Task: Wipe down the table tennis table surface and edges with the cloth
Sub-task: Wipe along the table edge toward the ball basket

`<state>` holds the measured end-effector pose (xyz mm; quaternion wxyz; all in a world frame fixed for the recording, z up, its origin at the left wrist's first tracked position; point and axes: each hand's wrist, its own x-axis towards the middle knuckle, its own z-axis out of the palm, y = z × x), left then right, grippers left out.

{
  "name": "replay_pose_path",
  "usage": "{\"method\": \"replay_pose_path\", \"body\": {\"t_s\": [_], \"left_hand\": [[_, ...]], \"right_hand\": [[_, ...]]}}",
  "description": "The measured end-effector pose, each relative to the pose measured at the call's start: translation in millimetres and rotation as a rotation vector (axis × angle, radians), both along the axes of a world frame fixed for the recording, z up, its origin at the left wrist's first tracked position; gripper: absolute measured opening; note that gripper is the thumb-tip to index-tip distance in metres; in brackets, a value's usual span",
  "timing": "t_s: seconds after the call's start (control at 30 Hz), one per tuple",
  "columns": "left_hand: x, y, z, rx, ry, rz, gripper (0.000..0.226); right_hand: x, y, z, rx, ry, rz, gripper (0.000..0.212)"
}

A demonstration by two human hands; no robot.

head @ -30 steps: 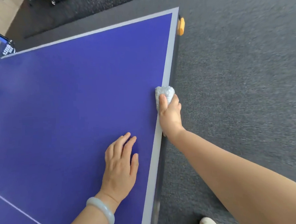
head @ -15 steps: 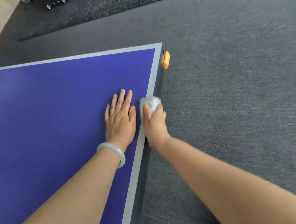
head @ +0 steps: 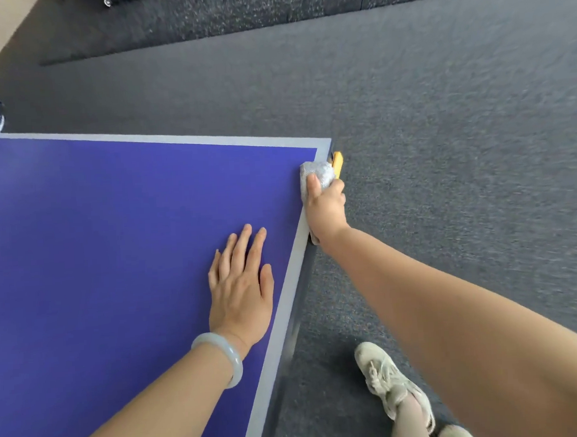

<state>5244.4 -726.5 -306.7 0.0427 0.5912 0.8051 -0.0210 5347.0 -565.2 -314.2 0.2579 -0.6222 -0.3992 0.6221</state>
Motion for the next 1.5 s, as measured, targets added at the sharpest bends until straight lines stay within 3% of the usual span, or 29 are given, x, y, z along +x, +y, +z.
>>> {"method": "replay_pose_path", "body": {"t_s": [0.2,0.33,0.53,0.63,0.73,0.83,0.93,1.07,1.3,1.5], "left_hand": [[5,6,12,-0.045,-0.002,-0.005,0.058],[-1,27,15,0.079,0.005,-0.021,0.038],[-5,104,19,0.149,-0.042,-0.040,0.031],[-7,147,18,0.157,-0.047,0.028,0.033],[-11,187,15,0.146,-0.019,0.125,0.038],[-12,218,10,0.113,0.036,0.269,0.049],[-14,242,5,0.093,0.034,0.452,0.060],[-15,260,-1,0.111,-0.023,0.685,0.062],[-10,265,-1,0.199,-0.076,0.765,0.056],[-7,265,-1,0.259,-0.123,0.801,0.055]], "right_hand": [[11,7,6,-0.079,-0.056,0.090,0.052],[16,14,10,-0.095,-0.104,0.158,0.049],[41,29,6,-0.109,-0.016,0.238,0.039],[64,47,-2,-0.264,0.232,0.191,0.029],[88,73,-6,-0.563,0.614,0.137,0.040],[103,100,-6,-0.685,0.741,0.191,0.053],[109,134,-2,-0.710,0.793,0.208,0.049],[113,192,2,-0.712,0.733,0.200,0.052],[77,245,-5,-0.657,0.609,0.317,0.039],[29,239,-12,-0.506,0.390,0.644,0.035]]}}
